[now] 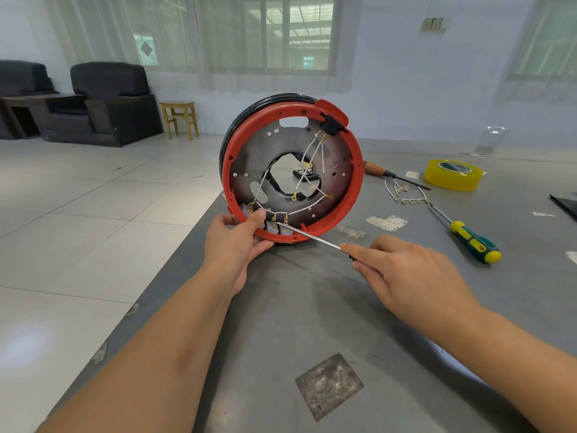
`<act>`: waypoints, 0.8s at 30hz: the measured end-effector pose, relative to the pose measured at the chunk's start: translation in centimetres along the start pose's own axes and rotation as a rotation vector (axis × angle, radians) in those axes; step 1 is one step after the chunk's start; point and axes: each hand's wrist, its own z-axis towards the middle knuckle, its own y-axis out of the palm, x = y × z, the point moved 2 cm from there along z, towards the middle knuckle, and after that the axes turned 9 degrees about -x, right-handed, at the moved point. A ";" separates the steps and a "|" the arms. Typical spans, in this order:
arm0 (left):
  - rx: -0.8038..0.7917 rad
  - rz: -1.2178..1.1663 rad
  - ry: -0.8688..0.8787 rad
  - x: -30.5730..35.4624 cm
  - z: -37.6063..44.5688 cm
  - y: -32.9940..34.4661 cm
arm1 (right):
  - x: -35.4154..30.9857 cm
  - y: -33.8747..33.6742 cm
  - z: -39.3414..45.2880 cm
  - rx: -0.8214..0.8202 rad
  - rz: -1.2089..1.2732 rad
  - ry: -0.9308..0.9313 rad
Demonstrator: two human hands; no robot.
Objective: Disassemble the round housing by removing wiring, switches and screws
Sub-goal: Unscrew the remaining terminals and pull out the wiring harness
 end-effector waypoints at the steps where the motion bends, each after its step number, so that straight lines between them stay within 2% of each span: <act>1: 0.000 0.000 -0.001 0.0 0.0 0.0 | 0.0 0.0 0.0 0.008 -0.016 -0.005; 8: 0.000 0.004 -0.012 0.0 0.1 0.0 | 0.0 0.1 0.0 0.079 -0.035 -0.039; 15: -0.004 0.001 -0.019 0.0 0.0 0.0 | 0.6 0.5 0.3 0.067 0.233 -0.038; 24: -0.001 -0.004 -0.016 0.0 -0.1 0.0 | 0.5 0.6 0.3 0.068 0.160 -0.036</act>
